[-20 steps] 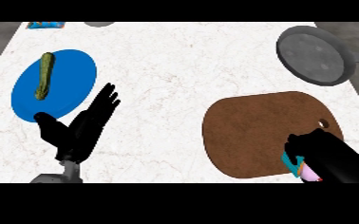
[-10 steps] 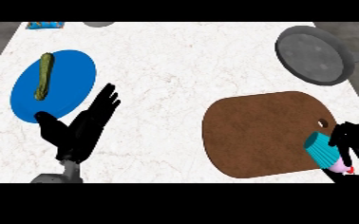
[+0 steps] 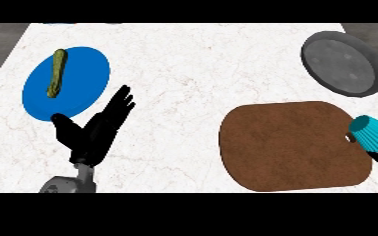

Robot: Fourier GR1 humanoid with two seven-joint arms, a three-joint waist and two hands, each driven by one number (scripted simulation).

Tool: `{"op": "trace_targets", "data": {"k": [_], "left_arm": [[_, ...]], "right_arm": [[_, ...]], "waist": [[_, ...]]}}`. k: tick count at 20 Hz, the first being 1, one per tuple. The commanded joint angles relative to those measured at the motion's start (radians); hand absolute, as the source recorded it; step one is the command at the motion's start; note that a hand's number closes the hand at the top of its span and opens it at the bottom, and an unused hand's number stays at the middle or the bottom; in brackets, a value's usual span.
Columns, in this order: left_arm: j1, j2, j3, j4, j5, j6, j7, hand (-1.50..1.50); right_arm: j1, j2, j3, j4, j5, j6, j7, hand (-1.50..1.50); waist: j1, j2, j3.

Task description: Pick the cupcake from the cutting board and place it in the pan

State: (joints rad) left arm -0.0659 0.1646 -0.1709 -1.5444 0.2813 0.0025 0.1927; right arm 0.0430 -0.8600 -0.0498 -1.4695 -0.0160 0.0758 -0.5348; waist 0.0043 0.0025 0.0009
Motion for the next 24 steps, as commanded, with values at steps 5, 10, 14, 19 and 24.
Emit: {"op": "trace_targets", "data": {"k": [5,10,14,19,24], "left_arm": [[-0.007,0.022,0.017,-0.003,0.006,-0.049,0.016,0.00],[-0.024,-0.008,-0.003,-0.012,-0.018,-0.021,0.044,0.00],[-0.043,-0.018,-0.006,-0.008,0.009,-0.046,0.051,0.00],[-0.033,-0.050,-0.047,-0.039,-0.036,-0.010,0.056,0.00],[-0.044,-0.044,-0.034,-0.009,-0.034,-0.032,0.022,0.00]], "right_arm": [[-0.336,0.089,0.016,0.467,0.202,-0.096,-0.138,1.50],[-0.536,0.173,-0.015,0.717,0.257,-0.208,-0.195,1.50],[-0.645,0.183,-0.091,0.929,0.252,-0.300,-0.246,1.50],[-0.788,0.181,-0.131,1.110,0.254,-0.308,-0.291,1.50],[-0.786,0.170,-0.169,1.190,0.244,-0.346,-0.383,1.50]], "waist": [[0.028,0.005,0.001],[0.033,0.007,0.001],[0.058,0.019,0.004],[0.068,0.021,0.004],[0.085,0.036,0.008]]}}
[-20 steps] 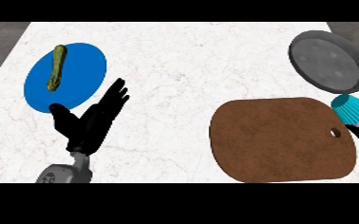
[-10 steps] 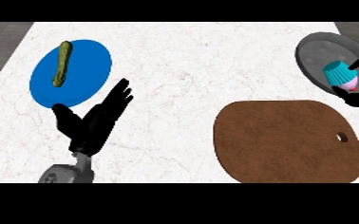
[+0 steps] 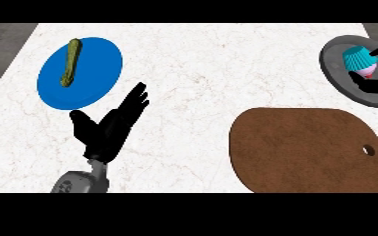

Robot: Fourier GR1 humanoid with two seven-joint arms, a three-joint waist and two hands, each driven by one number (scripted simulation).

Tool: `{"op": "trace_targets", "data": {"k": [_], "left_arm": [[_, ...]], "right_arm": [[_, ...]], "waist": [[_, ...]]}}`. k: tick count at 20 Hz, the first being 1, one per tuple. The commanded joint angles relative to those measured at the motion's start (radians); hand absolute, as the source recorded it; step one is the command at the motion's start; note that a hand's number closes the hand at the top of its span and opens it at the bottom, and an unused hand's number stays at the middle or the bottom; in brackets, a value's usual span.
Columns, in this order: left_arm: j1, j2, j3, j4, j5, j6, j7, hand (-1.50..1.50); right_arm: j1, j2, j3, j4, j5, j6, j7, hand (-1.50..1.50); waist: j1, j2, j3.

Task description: Pick the cupcake from the cutting board and place it in the pan

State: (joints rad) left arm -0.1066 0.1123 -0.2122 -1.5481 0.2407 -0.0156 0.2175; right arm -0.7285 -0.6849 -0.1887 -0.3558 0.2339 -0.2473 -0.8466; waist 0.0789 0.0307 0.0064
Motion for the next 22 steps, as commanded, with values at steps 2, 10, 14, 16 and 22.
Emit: {"op": "trace_targets", "data": {"k": [2,10,14,16,22], "left_arm": [[-0.005,0.014,0.008,-0.026,0.020,-0.018,0.031,0.00],[-0.031,-0.011,-0.021,0.020,-0.022,-0.016,-0.017,0.00],[-0.058,-0.007,0.006,0.018,0.006,-0.023,-0.001,0.00],[-0.027,-0.014,-0.006,0.017,0.000,-0.014,0.002,0.00],[-0.039,-0.019,0.004,0.004,0.003,-0.002,0.009,0.00]], "right_arm": [[-0.065,0.010,-0.023,0.105,0.011,-0.054,-0.044,1.50],[-0.085,0.004,0.115,0.236,0.169,-0.045,0.128,-1.50],[-0.121,0.009,0.069,0.246,0.118,0.086,0.089,-1.50],[-0.117,0.022,0.000,0.240,0.045,0.152,0.031,-1.50],[-0.153,-0.021,-0.112,0.272,-0.071,0.354,0.038,-1.50]], "waist": [[0.022,0.007,0.002],[0.052,0.027,0.003],[0.041,0.024,0.005],[0.028,0.018,0.007],[0.029,0.020,0.007]]}}
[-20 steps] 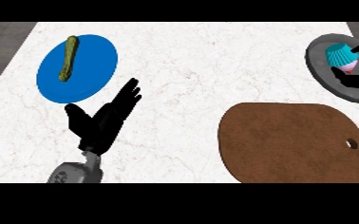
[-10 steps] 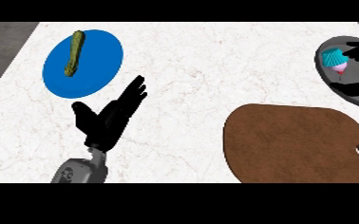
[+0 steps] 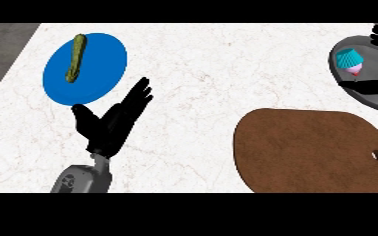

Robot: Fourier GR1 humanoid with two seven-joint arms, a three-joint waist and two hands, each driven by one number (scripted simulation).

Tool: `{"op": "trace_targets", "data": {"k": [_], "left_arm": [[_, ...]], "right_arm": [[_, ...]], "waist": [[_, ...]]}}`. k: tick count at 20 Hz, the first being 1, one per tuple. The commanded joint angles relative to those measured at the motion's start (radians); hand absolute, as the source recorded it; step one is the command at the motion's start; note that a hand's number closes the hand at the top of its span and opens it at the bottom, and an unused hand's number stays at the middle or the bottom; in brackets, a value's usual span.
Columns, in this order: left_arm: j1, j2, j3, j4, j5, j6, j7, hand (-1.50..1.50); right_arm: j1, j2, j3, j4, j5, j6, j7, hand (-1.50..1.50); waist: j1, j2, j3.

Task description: Pick the cupcake from the cutting board and place it in the pan

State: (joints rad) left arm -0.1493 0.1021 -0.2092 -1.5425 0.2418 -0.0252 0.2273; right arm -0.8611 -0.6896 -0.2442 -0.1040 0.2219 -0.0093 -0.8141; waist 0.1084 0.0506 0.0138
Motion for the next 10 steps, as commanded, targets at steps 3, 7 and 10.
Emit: {"op": "trace_targets", "data": {"k": [3,7,10], "left_arm": [[0.001,0.003,0.014,-0.005,0.013,-0.003,0.005,0.00],[0.008,0.004,0.009,0.015,-0.005,0.001,-0.006,0.00],[0.007,-0.013,0.005,0.000,0.000,0.016,0.006,0.00]], "right_arm": [[0.018,-0.047,-0.068,0.052,-0.071,0.225,0.012,-1.50],[0.025,-0.123,-0.059,0.057,-0.064,0.404,0.023,-1.50],[0.043,-0.150,-0.053,0.049,-0.058,0.499,0.000,-1.50]], "waist": [[-0.010,0.001,0.000],[-0.018,0.003,0.000],[-0.017,0.000,0.001]]}}
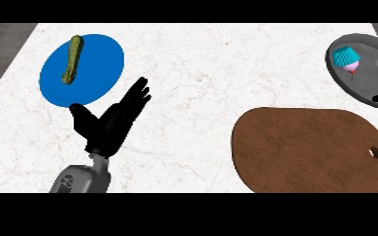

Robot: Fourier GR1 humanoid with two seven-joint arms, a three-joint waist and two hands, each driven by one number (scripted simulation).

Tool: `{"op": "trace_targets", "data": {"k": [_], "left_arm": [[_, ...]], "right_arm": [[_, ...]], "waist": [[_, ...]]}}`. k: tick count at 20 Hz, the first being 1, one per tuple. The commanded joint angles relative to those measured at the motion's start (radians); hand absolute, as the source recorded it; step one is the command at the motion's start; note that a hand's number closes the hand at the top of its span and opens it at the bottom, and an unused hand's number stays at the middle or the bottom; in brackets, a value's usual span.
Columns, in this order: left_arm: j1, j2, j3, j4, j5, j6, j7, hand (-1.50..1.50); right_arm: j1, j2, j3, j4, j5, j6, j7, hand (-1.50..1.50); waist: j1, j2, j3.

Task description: Pick the cupcake from the cutting board and place it in the pan

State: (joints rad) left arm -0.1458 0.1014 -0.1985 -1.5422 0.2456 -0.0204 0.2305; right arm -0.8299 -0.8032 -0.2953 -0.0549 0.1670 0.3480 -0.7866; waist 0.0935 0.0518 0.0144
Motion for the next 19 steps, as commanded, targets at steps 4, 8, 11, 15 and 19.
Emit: {"op": "trace_targets", "data": {"k": [4,8,11,15,19], "left_arm": [[0.030,-0.004,-0.003,0.004,-0.006,-0.001,-0.025,0.00],[0.027,0.009,0.010,0.002,0.005,-0.009,-0.011,0.00],[0.033,0.009,0.019,0.000,0.008,-0.006,-0.020,0.00],[0.026,-0.004,0.010,-0.001,0.007,0.001,-0.012,0.00],[0.033,0.021,0.032,0.003,0.009,-0.007,-0.014,0.00]], "right_arm": [[0.051,-0.077,0.009,-0.021,0.005,0.241,-0.054,-1.50],[0.094,-0.078,0.006,-0.043,-0.002,0.291,-0.077,-1.50],[0.112,-0.111,0.006,-0.068,-0.006,0.321,-0.082,-1.50],[0.120,-0.120,0.007,-0.090,-0.013,0.346,-0.060,-1.50],[0.155,-0.130,0.015,-0.118,-0.014,0.369,-0.074,-1.50]], "waist": [[-0.011,-0.002,0.002],[-0.023,-0.006,0.004],[-0.030,-0.009,0.004],[-0.029,-0.008,0.005],[-0.034,-0.011,0.005]]}}
